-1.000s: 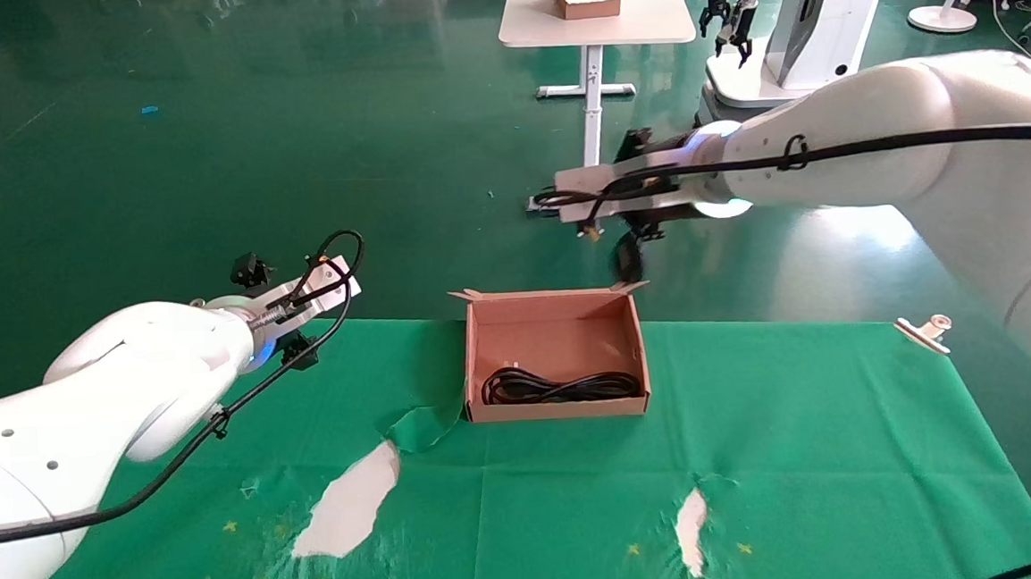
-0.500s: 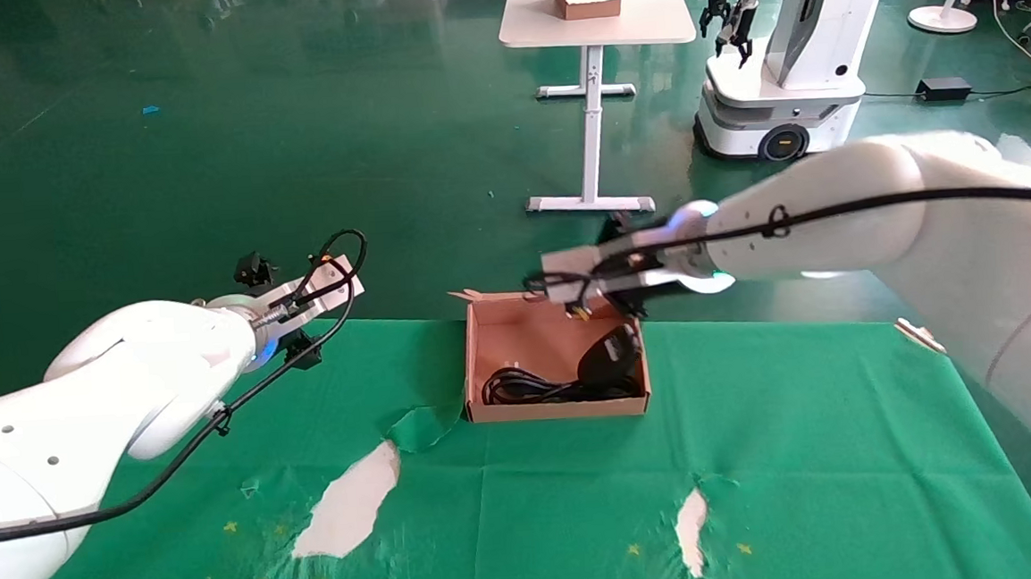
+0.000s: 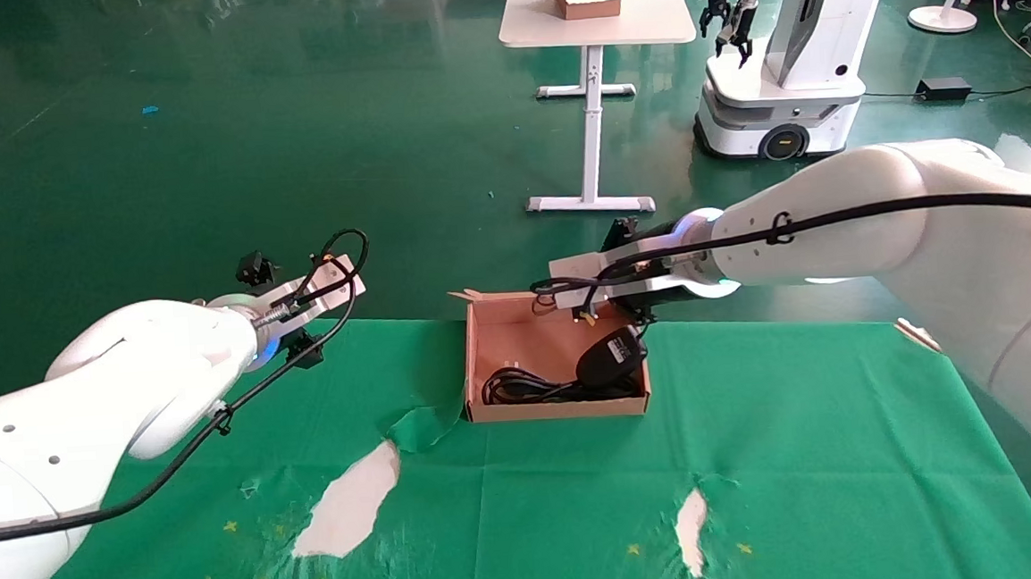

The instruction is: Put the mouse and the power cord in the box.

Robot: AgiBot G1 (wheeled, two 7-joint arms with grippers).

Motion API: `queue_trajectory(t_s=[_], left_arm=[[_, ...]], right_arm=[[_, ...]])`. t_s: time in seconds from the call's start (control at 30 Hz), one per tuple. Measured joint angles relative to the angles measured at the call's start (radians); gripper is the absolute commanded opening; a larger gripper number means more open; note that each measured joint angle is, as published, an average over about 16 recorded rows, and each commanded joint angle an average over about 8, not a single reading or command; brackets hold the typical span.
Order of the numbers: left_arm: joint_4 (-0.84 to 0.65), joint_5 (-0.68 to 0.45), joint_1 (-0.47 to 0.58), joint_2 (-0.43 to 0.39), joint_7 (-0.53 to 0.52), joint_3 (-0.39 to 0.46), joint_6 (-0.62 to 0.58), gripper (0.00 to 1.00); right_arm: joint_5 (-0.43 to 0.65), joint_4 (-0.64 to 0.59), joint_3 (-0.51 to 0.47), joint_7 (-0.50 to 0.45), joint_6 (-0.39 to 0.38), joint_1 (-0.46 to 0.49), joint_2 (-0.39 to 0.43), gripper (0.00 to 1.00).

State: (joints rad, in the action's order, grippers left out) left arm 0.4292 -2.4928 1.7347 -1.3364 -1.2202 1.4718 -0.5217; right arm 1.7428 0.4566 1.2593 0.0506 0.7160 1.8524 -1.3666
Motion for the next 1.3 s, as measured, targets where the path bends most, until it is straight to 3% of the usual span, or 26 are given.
queue_trajectory(t_s=[0.53,1.03,1.3], left_arm=[[0.013,-0.003,0.000,0.007,-0.002,0.001,-0.002,1.00],[0.031,-0.005,-0.002,0.015,-0.011,0.000,-0.012,1.00],[0.076,0.087,-0.037,0.053,0.041,-0.063,-0.063,1.00]], right_arm=[[-0.058,0.056,-0.065,-0.016,0.052,-0.044,0.047,1.00],[-0.299,0.251,-0.296,-0.072,0.236,-0.229,0.226,1.00],[-0.436,0.362,-0.427,-0.104,0.340,-0.334,0.328,1.00]])
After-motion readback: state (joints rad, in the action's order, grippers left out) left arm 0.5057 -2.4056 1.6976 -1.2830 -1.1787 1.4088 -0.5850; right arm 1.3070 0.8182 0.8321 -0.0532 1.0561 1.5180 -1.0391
